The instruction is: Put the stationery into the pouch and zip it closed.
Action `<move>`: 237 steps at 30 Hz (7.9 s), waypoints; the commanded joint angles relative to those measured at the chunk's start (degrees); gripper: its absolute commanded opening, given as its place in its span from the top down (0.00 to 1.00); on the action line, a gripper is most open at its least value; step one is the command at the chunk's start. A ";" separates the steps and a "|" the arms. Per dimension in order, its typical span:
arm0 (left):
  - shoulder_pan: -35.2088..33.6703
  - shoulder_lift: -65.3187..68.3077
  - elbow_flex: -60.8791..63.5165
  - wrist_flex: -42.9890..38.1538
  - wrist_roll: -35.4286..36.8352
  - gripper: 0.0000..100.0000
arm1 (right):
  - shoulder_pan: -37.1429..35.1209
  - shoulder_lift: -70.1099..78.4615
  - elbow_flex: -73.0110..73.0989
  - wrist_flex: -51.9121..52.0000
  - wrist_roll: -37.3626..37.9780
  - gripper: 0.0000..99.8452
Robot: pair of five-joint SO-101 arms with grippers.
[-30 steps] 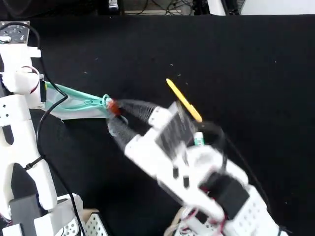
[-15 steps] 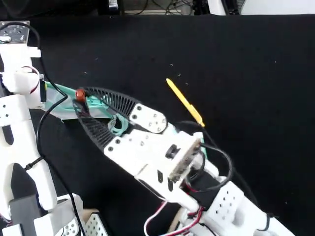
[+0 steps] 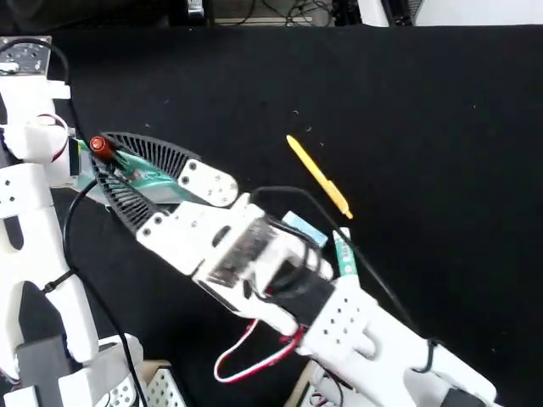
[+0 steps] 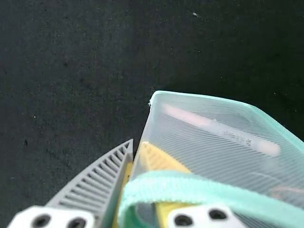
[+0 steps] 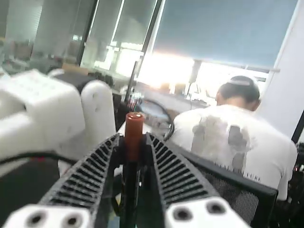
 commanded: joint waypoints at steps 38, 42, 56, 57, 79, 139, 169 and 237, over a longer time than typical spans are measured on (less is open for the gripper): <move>-1.01 3.25 4.53 -2.11 -0.35 0.97 | 37.19 2.33 -9.98 80.53 2.90 0.81; -1.01 3.25 5.58 -2.37 -0.44 0.97 | 37.27 2.42 6.20 68.57 11.43 0.84; -1.01 3.25 5.49 -2.20 -0.35 0.97 | 40.18 32.31 -2.77 58.29 17.32 0.77; -1.01 3.25 5.49 -2.20 -0.35 0.97 | 40.18 34.42 -4.18 58.29 18.90 0.77; -1.01 3.25 5.49 -2.29 -0.53 0.97 | 34.64 47.16 -9.71 57.67 27.78 0.81; -1.10 3.25 5.58 -1.85 -0.62 0.97 | 1.14 7.43 7.25 -11.87 -5.45 0.99; -1.36 3.25 5.58 -1.85 -0.62 0.97 | 0.09 1.36 -16.48 32.97 -5.45 0.82; 11.38 1.58 -1.80 9.76 -3.96 0.97 | 13.89 -6.11 -15.69 48.97 -5.01 0.99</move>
